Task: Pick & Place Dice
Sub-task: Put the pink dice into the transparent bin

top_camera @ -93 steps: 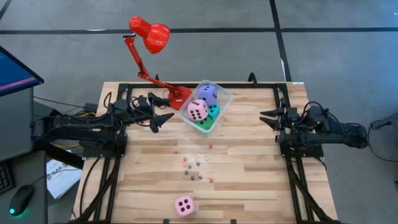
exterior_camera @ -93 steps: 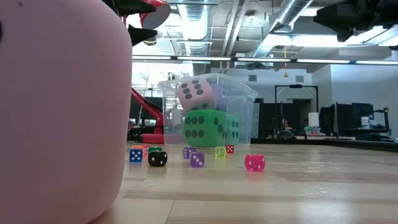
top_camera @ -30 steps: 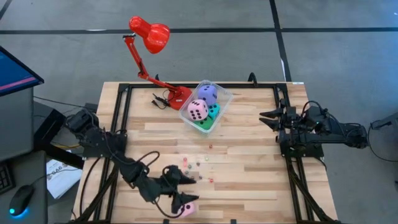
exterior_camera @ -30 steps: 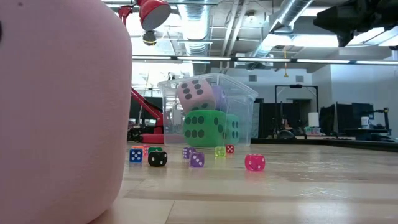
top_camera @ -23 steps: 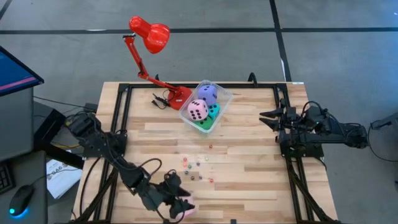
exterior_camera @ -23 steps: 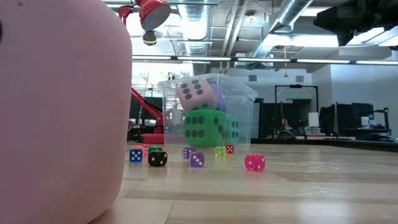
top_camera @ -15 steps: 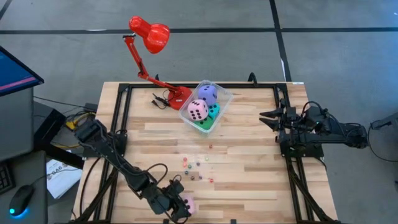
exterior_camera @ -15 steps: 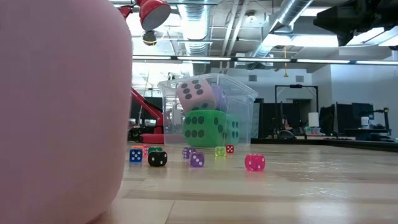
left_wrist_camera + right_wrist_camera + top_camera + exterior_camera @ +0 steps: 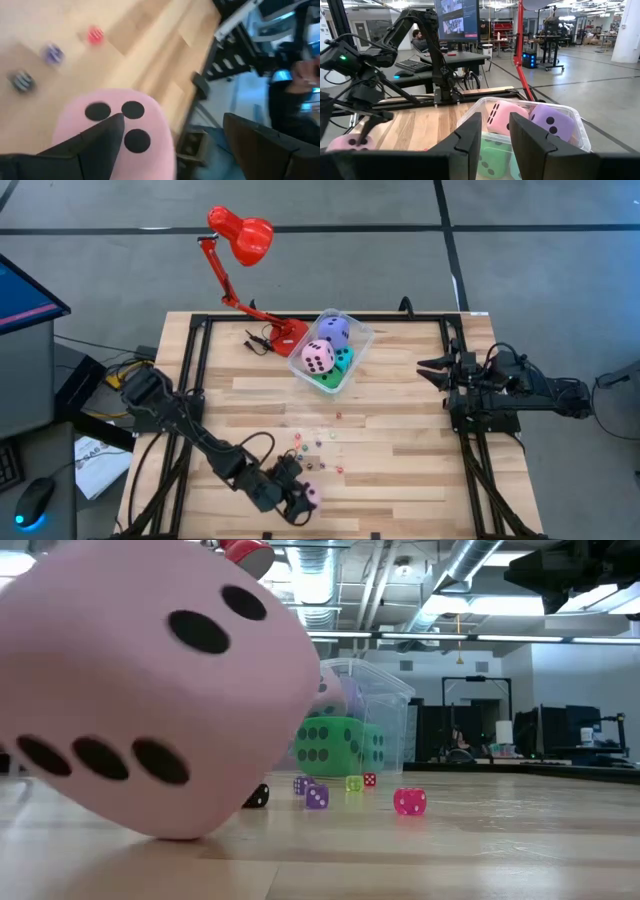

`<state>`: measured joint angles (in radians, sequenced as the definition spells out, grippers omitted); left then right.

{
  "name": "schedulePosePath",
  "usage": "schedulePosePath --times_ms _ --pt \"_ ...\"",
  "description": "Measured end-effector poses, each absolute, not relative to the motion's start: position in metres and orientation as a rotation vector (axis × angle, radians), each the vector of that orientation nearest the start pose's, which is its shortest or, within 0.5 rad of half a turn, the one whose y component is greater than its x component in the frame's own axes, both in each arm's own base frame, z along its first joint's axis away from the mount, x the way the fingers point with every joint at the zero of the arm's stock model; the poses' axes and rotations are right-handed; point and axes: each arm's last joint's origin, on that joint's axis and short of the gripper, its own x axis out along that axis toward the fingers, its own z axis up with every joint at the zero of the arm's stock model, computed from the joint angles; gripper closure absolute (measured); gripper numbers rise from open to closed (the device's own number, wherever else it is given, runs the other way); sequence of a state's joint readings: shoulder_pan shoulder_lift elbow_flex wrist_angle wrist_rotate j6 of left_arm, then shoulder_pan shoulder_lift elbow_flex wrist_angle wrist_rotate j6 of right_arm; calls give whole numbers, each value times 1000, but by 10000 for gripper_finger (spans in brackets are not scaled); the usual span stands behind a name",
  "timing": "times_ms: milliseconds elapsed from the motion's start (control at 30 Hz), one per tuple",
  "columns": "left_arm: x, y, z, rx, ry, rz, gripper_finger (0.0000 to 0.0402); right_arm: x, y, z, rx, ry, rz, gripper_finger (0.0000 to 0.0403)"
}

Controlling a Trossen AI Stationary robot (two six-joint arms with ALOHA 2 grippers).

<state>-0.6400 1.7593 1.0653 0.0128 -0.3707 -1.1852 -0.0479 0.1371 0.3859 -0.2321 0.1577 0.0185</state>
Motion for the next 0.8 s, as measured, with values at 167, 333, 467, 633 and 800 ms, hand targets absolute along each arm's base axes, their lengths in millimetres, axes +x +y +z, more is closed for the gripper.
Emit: schedulePosePath --times_ms 167,333,467,633,800 --pt "311 -198 194 -742 639 132 69 77 -8 259 19 -14 -205 305" --pt "317 -184 207 -620 564 139 69 77 -8 259 19 -10 -206 305" --pt "312 -173 233 -604 496 127 69 77 -8 259 19 -9 -205 305" --pt "291 -180 267 -680 431 44 69 77 -8 257 18 8 -205 305" --pt "273 -199 274 -783 436 0 69 77 -8 255 14 26 -206 305"
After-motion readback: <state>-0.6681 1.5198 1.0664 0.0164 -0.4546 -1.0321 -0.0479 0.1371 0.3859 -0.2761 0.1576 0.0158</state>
